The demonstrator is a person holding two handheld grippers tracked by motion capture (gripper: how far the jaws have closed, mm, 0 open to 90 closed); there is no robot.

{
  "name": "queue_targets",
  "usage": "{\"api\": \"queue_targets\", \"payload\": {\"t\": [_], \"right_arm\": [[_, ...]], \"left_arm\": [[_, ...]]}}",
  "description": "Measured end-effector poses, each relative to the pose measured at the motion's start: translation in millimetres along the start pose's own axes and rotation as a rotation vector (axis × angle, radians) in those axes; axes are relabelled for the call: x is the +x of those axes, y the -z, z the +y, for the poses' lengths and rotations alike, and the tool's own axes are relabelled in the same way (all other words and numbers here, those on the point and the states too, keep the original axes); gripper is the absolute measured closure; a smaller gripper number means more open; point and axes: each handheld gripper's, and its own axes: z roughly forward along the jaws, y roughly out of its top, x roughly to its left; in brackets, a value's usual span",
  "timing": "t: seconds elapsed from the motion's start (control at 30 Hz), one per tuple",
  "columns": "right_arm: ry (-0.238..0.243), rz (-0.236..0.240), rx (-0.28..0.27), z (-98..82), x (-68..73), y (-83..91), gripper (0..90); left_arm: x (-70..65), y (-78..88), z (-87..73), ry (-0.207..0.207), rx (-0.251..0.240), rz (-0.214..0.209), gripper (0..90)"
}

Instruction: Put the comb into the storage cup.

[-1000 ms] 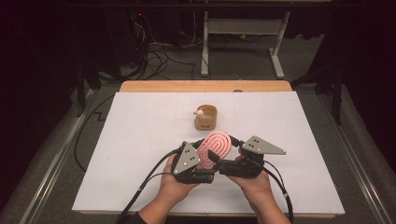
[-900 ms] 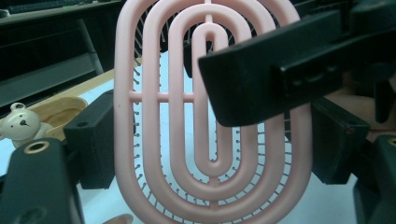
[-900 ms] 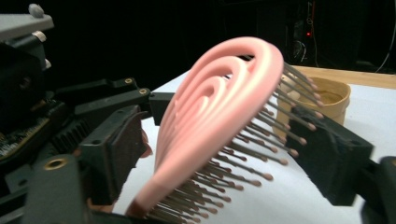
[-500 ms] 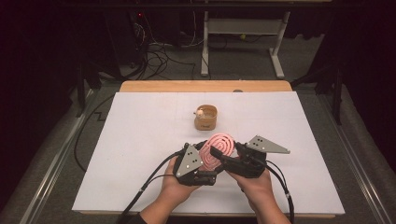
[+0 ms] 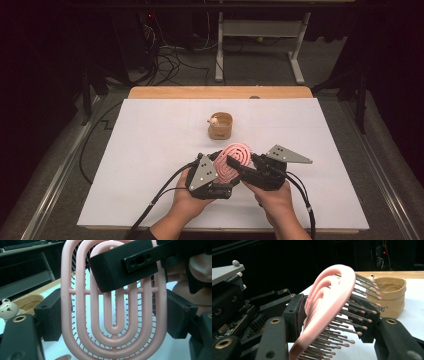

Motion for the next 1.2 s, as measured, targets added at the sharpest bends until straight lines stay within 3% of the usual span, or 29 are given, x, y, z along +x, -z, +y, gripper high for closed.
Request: {"api": "queue_targets", "payload": {"t": [0.73,1.2], "right_arm": [[-0.064,0.048,-0.005,2.7,-1.6,2.9,56.2],[-0.048,0.045,-0.013,5.1,5.5,4.2,61.5]], "left_arm": [[-1.2,0.1,1.2,-0.027,0.007,0.022,18.1],[-2.1,0.7,2.9,-0.035,0.01,0.037,18.1]]}}
